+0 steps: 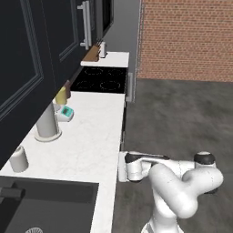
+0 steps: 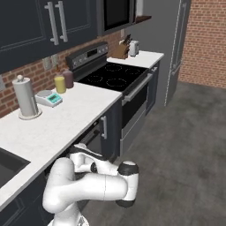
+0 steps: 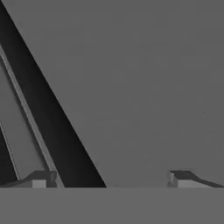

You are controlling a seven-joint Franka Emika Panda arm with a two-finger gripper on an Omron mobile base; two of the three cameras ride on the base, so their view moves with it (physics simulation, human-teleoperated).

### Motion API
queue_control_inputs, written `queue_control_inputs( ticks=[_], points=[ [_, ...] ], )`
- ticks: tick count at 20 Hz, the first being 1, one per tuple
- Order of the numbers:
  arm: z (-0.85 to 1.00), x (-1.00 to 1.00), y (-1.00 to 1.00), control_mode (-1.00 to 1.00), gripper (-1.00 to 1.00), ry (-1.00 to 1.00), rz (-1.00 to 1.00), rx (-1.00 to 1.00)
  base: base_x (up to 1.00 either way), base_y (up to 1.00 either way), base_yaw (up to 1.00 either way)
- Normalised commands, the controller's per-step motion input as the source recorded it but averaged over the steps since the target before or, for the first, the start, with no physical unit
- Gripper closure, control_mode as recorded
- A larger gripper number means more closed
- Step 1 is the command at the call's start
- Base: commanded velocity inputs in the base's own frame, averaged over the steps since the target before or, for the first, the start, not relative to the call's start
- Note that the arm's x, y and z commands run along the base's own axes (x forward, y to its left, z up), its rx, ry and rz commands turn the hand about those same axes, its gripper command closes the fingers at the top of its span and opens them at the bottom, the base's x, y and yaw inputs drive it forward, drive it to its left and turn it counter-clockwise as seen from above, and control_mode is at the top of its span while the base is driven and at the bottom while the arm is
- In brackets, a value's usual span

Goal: Pick up the cup and bowl from the counter, place them in the dishwasher, and close the dishwasher door.

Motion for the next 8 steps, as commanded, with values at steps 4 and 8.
queue_control_inputs(
  ticks=[4, 8],
  points=[
    [-0.99, 0.22, 0.8, -1.0, -1.0, -0.01, 0.03, 0.2, 0.0, 0.0, 0.0],
    [-0.9, 0.31, 0.63, -1.0, -1.0, -0.11, 0.03, 0.43, 0.0, 0.0, 0.0]
  ],
)
